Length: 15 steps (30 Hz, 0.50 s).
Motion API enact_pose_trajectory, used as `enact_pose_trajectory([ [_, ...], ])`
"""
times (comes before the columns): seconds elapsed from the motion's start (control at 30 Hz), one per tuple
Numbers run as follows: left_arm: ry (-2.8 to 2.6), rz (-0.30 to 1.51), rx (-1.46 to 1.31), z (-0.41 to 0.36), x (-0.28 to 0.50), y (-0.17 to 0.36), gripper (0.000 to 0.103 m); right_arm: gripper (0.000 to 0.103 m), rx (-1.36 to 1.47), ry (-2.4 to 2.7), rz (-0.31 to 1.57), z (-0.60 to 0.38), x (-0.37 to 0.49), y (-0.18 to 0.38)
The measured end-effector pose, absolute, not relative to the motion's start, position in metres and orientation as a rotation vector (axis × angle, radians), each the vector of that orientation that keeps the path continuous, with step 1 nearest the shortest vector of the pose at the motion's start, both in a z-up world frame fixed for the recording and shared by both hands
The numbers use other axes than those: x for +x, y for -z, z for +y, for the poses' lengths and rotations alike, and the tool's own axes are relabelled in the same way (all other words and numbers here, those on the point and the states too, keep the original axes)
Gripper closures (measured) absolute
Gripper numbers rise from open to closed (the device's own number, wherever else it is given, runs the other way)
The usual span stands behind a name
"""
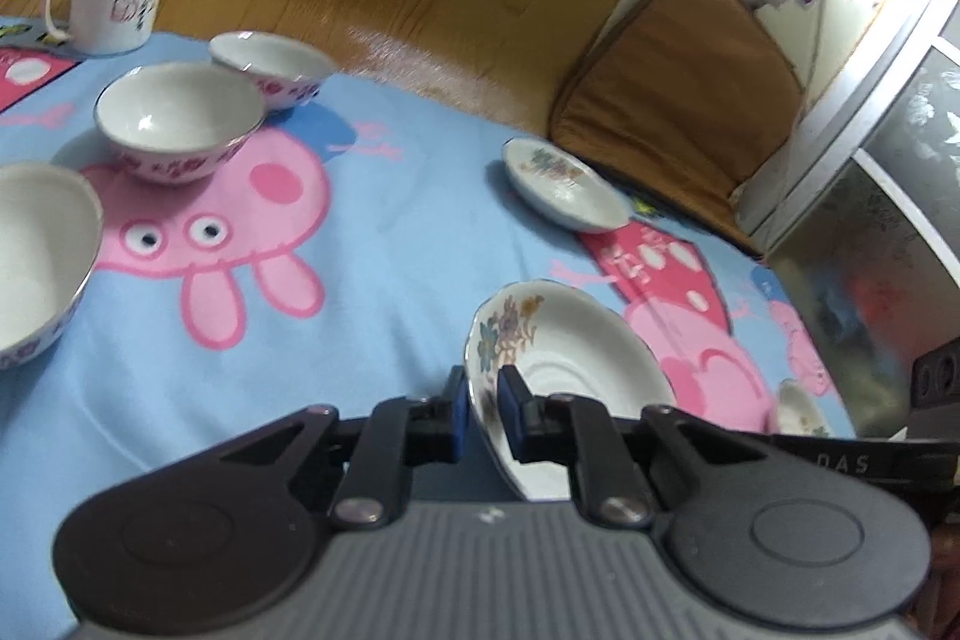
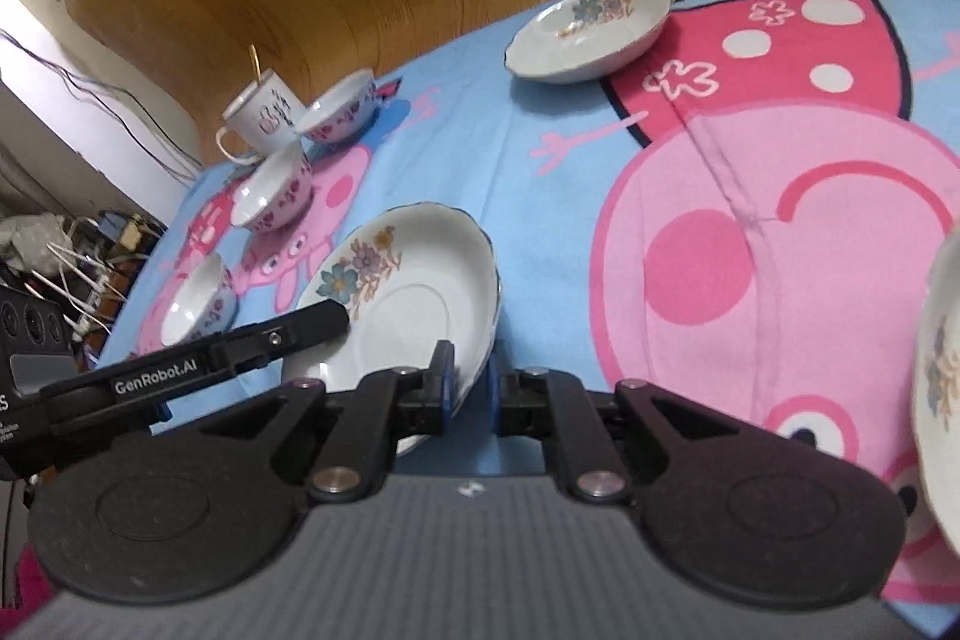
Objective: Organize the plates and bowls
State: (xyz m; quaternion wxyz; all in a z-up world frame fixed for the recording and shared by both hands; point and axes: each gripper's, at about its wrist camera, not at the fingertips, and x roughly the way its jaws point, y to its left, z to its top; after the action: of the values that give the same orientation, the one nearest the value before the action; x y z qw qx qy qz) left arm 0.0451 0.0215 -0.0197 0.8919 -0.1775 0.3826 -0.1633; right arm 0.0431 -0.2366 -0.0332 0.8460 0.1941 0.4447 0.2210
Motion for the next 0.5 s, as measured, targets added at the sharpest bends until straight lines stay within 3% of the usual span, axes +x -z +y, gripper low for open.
enact_pose_trajectory([
  [0.5,0.515,0.8,-0.236,-0.074,0.071,-0.003,0.091,0.089,0.456,-0.297,0.761,-0.306,0.004,0.014],
])
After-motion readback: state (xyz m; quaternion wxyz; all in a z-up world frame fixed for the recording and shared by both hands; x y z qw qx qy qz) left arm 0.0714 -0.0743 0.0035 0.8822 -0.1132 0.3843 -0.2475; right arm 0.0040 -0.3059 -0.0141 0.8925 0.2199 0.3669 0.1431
